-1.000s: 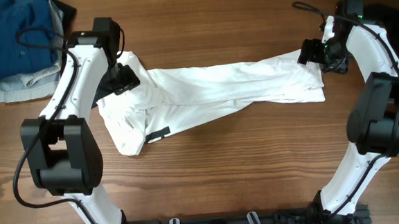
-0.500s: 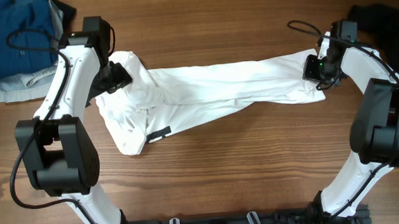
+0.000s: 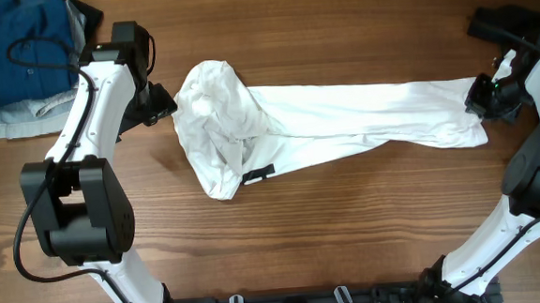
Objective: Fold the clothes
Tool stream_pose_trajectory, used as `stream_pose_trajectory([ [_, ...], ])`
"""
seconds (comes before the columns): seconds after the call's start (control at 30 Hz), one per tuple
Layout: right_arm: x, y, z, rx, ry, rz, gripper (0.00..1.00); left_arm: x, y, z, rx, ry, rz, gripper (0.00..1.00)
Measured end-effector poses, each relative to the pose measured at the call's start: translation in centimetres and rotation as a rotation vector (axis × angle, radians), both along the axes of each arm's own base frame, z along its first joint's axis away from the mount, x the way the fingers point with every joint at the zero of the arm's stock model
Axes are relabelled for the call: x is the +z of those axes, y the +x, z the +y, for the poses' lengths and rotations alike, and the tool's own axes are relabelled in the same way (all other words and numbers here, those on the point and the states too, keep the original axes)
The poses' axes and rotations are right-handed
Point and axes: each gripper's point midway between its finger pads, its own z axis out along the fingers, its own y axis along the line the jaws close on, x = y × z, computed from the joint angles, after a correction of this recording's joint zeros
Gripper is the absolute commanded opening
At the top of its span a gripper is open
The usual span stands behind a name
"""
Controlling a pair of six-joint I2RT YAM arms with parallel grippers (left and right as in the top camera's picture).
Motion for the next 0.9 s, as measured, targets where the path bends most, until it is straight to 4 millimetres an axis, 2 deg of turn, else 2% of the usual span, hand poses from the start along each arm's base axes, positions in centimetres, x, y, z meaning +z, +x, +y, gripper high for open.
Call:
stream_pose_trajectory([
  [0.07, 0.9, 0.5, 1.5, 0.045, 0.041, -0.005, 0.04, 0.0, 0.0, 0.1, 0.000, 0.004, 0.000, 1.00],
  [0.17, 1.7, 0.9, 5.2, 0.123, 0.111, -0.003, 0.04, 0.0, 0.0, 0.2, 0.000, 0.010, -0.001, 1.00],
  [0.27, 4.1, 2.0, 10.8, 0.248, 0.151, -0.046, 0.04, 0.1, 0.0, 0.2, 0.000, 0.014, -0.001, 1.00],
  [0.37, 8.7, 2.9, 17.5, 0.384, 0.159, -0.155, 0.04, 0.1, 0.0, 0.3, 0.001, 0.018, -0.001, 1.00],
  [0.43, 11.3, 3.1, 21.2, 0.452, 0.166, -0.220, 0.04, 0.1, 0.0, 0.4, 0.001, 0.021, -0.001, 1.00],
  [0.5, 12.8, 3.2, 24.4, 0.500, 0.179, -0.265, 0.04, 0.1, 0.1, 0.4, 0.001, 0.021, -0.003, 1.00],
  [0.57, 13.3, 3.1, 27.6, 0.541, 0.197, -0.283, 0.04, 0.1, 0.2, 0.4, 0.000, 0.021, -0.008, 1.00],
  [0.73, 13.7, 2.9, 32.7, 0.575, 0.212, -0.312, 0.04, 0.1, 0.5, 0.3, -0.018, 0.022, -0.015, 1.00],
  [0.83, 13.4, 2.1, 34.4, 0.591, 0.193, -0.294, 0.04, 0.1, 0.5, 0.3, -0.018, 0.022, -0.014, 1.00],
  [0.9, 12.8, 1.9, 34.7, 0.591, 0.183, -0.274, 0.04, 0.1, 0.5, 0.3, -0.018, 0.022, -0.014, 1.00],
])
